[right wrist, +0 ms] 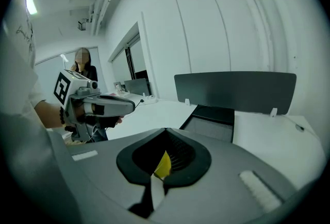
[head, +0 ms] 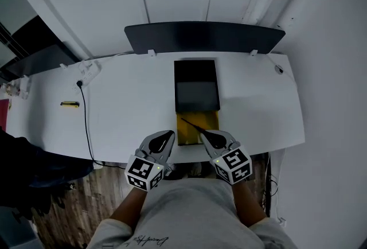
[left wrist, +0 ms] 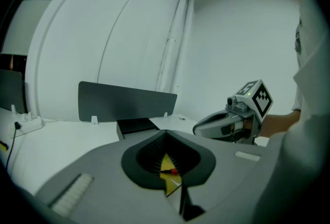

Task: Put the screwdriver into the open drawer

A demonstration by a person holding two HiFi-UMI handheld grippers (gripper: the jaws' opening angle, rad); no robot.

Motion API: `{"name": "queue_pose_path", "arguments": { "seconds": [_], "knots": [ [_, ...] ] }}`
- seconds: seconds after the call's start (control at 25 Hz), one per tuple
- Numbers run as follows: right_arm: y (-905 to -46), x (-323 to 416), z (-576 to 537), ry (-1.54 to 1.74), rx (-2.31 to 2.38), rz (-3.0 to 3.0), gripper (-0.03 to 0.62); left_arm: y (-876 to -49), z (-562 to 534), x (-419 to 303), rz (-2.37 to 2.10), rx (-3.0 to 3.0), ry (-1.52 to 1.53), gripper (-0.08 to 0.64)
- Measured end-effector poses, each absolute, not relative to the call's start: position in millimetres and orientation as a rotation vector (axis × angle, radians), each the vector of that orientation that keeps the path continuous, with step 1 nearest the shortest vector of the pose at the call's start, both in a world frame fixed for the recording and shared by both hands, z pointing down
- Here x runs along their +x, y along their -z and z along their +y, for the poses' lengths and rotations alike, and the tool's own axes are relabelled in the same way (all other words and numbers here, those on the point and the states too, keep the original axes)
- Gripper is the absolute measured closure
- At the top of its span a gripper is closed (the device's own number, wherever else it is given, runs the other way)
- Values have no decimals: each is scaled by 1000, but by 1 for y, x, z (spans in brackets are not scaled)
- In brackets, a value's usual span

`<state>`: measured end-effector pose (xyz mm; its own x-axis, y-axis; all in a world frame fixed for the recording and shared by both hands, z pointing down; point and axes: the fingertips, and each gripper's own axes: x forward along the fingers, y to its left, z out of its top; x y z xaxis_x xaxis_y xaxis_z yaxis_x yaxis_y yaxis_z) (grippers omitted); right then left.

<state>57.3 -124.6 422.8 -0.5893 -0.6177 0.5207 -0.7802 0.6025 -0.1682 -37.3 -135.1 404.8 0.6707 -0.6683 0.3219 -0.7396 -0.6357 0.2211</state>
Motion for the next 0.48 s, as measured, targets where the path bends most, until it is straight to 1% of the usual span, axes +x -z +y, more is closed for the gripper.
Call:
{"name": "queue_pose_path", "arguments": {
  "seconds": [0.48],
  "knots": [
    [-419,58,-122,-545,1108,-2444,578,-402,-130,-25,-1117,2565,-291,560]
  ]
}}
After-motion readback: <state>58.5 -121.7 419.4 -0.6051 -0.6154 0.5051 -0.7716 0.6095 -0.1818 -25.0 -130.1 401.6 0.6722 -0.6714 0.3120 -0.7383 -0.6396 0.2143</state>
